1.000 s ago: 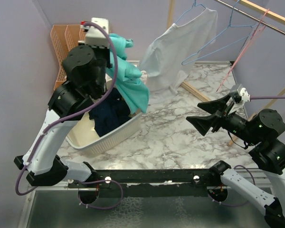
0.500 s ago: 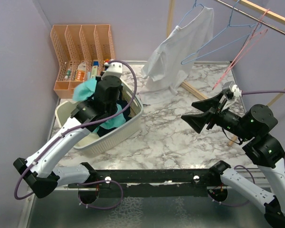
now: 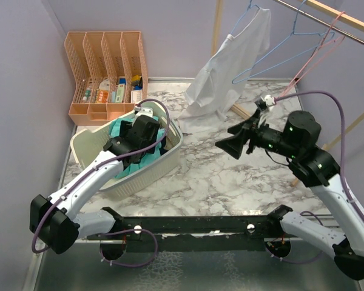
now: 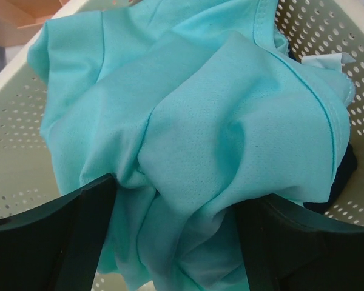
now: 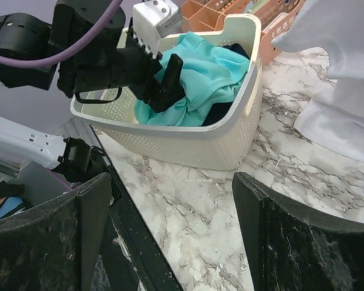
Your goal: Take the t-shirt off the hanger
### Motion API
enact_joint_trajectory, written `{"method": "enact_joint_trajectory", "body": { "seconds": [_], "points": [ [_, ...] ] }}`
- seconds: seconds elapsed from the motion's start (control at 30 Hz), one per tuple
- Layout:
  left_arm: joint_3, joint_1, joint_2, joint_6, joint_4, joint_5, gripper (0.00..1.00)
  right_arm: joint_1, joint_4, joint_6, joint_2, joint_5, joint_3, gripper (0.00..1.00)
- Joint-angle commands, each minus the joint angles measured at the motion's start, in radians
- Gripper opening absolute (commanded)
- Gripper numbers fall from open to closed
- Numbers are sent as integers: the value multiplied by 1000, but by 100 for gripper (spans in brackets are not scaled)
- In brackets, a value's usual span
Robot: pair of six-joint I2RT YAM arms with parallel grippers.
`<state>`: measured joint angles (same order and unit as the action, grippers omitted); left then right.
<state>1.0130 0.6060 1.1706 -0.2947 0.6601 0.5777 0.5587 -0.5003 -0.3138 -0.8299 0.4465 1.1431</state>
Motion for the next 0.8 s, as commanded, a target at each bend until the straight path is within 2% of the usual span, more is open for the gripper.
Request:
{"method": "enact_joint_trajectory", "body": {
  "seconds": [0.0,0.07,0.17,0.3,0.43,0.77],
  "points": [
    [23,-9,-22,-18,-2,-75,83,-2,12,8,-131,78,105,80],
    [20,-9,-87,-4,-44,-78,92,-2,10,6,-191,67,168,81],
    [-26,-9,-228,26,-150,-100,99,-2,-16,5,-294,22,299,81],
    [-107,-9,-408,50,-284,-156,99,-2,-58,13,-415,-73,484,81],
    [-151,-9,-495,65,-315,-173,99,-3,-77,11,-505,-202,629,82],
    [-266,-9,-641,74,-351,-232,99,-2,-46,-15,-644,-427,788,83]
  ]
}}
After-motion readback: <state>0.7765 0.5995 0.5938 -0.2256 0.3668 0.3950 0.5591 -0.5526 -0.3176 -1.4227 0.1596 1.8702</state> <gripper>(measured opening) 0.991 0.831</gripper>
